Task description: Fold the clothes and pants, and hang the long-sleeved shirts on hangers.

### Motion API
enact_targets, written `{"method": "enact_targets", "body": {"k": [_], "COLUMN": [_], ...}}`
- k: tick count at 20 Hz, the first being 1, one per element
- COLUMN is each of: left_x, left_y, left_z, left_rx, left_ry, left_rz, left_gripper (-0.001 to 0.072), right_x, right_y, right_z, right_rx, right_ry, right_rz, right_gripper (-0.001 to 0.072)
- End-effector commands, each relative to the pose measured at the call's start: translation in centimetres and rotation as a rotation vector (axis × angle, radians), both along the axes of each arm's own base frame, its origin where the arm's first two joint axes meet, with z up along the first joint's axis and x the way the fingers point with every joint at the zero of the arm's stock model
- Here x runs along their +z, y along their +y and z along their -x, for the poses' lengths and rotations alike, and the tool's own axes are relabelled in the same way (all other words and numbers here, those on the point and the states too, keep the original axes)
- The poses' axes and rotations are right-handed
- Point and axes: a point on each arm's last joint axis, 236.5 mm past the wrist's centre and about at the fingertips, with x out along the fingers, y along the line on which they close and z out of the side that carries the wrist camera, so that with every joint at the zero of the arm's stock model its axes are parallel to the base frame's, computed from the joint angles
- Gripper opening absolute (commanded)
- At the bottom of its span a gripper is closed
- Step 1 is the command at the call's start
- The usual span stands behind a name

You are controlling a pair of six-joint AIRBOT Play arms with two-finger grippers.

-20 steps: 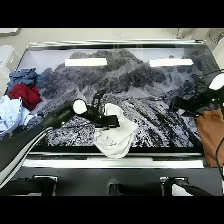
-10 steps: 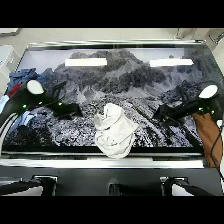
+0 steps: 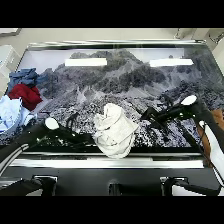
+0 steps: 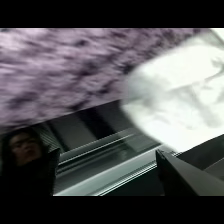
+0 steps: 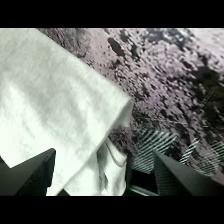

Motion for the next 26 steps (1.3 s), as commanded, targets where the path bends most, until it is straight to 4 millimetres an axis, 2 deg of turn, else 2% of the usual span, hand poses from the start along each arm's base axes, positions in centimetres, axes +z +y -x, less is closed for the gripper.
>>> {"method": "enact_targets", "body": {"k": [1, 2, 4, 5, 6, 8, 9, 12, 14, 16, 17, 18, 19, 21, 22, 23, 24, 25, 26], "left_x": [-1.3, -1.5, -1.9, -2.1, -2.2, -2.3, -2.3, -1.9, -1.7, -1.4, -1.2, -1.0, -0.9, -0.1, 1.2, 3.1, 5.9, 9.4, 13.7], "left_y": [-4.1, -4.9, -6.1, -6.6, -6.8, -7.0, -7.0, -7.0, -7.1, -7.2, -7.2, -7.1, -6.8, -6.1, -5.7, -5.0, -3.8, -2.4, -0.8], "left_z": [0.4, 0.7, 1.1, 1.1, 1.1, 1.2, 1.2, 1.1, 1.4, 1.5, 1.5, 1.5, 1.6, 1.1, 0.1, -1.7, -4.2, -6.7, -9.1], "left_rx": [0.067, 0.077, 0.085, 0.094, 0.11, 0.11, 0.097, 0.092, 0.084, 0.079, 0.076, 0.067, 0.046, 0.029, 0.048, 0.07, 0.102, 0.144, 0.2], "left_ry": [-0.033, -0.024, -0.016, -0.017, -0.015, -0.017, -0.028, -0.038, -0.032, -0.034, -0.038, -0.047, -0.065, -0.102, -0.134, -0.199, -0.298, -0.4, -0.505], "left_rz": [0.049, 0.06, 0.069, 0.072, 0.068, 0.064, 0.067, 0.075, 0.079, 0.085, 0.089, 0.087, 0.078, 0.073, 0.09, 0.106, 0.121, 0.141, 0.172], "left_gripper": [0.0683, 0.0632, 0.0623, 0.0546, 0.0443, 0.0096, 0.0044, 0.0044, 0.0044, 0.0043, 0.0043, 0.0043, 0.0043, 0.0042, 0.0041, 0.004, 0.004, 0.004, 0.004], "right_x": [-1.4, -1.8, -2.2, -2.3, -2.3, -2.5, -2.6, -3.5, -4.2, -4.8, -4.7, -4.4, -3.7, -2.0, -0.5, 1.3, 4.0, 7.3, 11.6], "right_y": [1.2, 1.4, 1.6, 1.6, 1.6, 1.5, 1.5, 2.1, 3.4, 4.8, 5.2, 5.6, 5.9, 5.6, 5.0, 4.0, 2.6, 1.1, -0.6], "right_z": [-0.7, -0.6, -0.4, -0.4, -0.3, -0.2, -0.1, 0.3, 0.4, -0.8, -1.6, -2.2, -2.3, -2.7, -3.4, -4.4, -6.0, -7.7, -9.4], "right_rx": [-0.026, -0.023, -0.023, -0.021, -0.021, -0.022, -0.022, -0.008, 0.014, 0.01, -0.013, -0.032, -0.034, 0.032, 0.076, 0.114, 0.147, 0.154, 0.136], "right_ry": [0.007, 0.018, 0.037, 0.041, 0.042, 0.045, 0.05, 0.076, 0.073, 0.009, -0.021, -0.033, -0.031, -0.073, -0.125, -0.196, -0.298, -0.406, -0.529], "right_rz": [0.017, 0.014, 0.012, 0.012, 0.011, 0.013, 0.014, 0.012, 0.017, 0.045, 0.048, 0.032, 0.009, 0.03, 0.071, 0.126, 0.203, 0.284, 0.369], "right_gripper": [0.0694, 0.0694, 0.0694, 0.0694, 0.0693, 0.0678, 0.0678, 0.0677, 0.0677, 0.0672, 0.056, 0.0226, 0.0039, 0.0039, 0.0038, 0.0038, 0.0038, 0.0038, 0.0038]}}
